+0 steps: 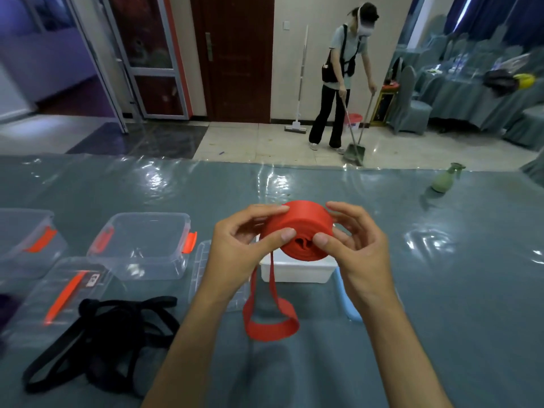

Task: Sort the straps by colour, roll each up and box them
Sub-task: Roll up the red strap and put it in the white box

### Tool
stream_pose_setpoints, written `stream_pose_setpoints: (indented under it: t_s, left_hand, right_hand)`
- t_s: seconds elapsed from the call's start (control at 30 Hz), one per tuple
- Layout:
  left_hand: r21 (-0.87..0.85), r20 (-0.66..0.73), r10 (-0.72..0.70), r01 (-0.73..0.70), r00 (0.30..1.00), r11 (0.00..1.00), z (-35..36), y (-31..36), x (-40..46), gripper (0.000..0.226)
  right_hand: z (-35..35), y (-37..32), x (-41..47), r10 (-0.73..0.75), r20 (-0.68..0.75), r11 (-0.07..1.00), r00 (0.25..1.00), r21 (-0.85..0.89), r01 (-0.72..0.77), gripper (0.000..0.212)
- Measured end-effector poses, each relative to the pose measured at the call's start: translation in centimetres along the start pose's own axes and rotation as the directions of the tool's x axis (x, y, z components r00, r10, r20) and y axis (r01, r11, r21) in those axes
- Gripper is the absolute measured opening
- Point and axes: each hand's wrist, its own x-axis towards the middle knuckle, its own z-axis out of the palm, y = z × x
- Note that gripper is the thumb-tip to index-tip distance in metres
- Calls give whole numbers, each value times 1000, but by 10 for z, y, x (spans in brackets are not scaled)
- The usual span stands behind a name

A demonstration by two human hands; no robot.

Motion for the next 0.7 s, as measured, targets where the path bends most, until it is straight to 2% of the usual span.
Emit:
stream_pose_setpoints:
  t_s: [0.07,0.13,0.2,0.3,0.4,0.5,0.63,0.7]
  left_hand:
    - [46,-14,1,0,1000,999,7,-3,1,37]
    - [115,-51,3,3,999,993,16,-9,1,39]
    - [180,-66,-1,13,998,984,33,-17,1,40]
    - [127,-110,-49,63,993,990,59,-28,4,36]
    - [164,-31,-78,82,996,983,71,-35,10,45]
    - [186,68,-140,125,988,974,77,-38,13,56]
    - [195,-10,-113,113,993,974,87,-48,12,51]
    - [165,-76,-95,107,993,981,94,-54,9,50]
  right_hand:
    - [-10,5,2,75,1,994,997,73,-75,37]
    - [-27,7,6,159,59,986,986,37,-161,33]
    - [-48,5,14,187,116,981,976,-71,-180,40]
    - [-71,2,26,143,166,989,976,-70,-133,46]
    - [-87,8,33,77,97,996,992,32,-81,35]
    - [-104,19,37,132,80,980,988,136,-142,28]
    - [-128,19,48,209,221,978,953,-23,-209,44]
    - [-137,12,53,216,277,976,936,-35,-215,49]
